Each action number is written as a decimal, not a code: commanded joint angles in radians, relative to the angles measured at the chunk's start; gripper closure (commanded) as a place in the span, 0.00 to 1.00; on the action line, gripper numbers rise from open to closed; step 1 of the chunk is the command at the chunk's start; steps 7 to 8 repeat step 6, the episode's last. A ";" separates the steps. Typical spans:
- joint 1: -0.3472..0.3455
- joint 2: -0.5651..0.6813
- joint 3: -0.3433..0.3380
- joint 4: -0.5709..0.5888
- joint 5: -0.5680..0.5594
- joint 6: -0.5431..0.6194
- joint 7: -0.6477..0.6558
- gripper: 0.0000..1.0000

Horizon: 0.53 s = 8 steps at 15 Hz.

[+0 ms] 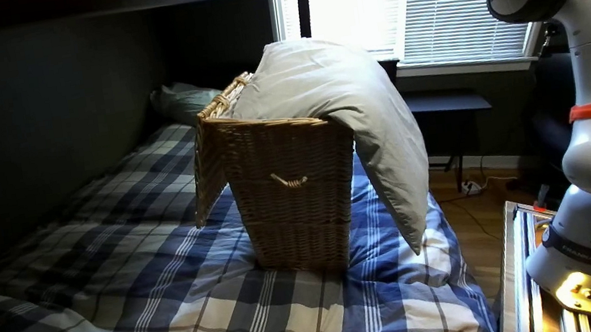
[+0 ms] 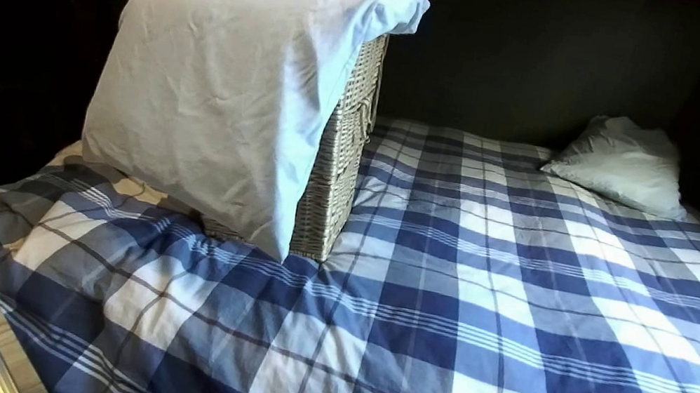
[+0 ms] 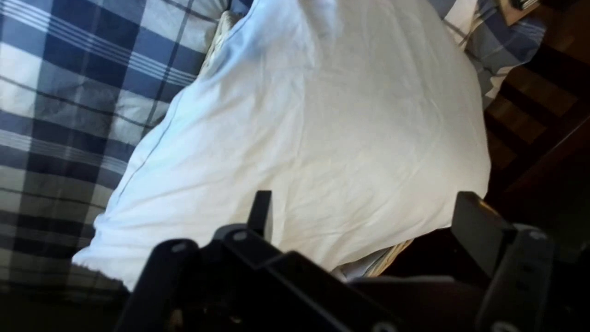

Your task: Put the pillow in the laundry basket

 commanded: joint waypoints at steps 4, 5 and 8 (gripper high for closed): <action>0.046 -0.040 0.002 0.118 -0.019 0.014 0.037 0.00; 0.047 -0.044 0.002 0.117 -0.018 0.014 0.037 0.00; 0.046 -0.043 0.001 0.113 -0.018 0.014 0.037 0.00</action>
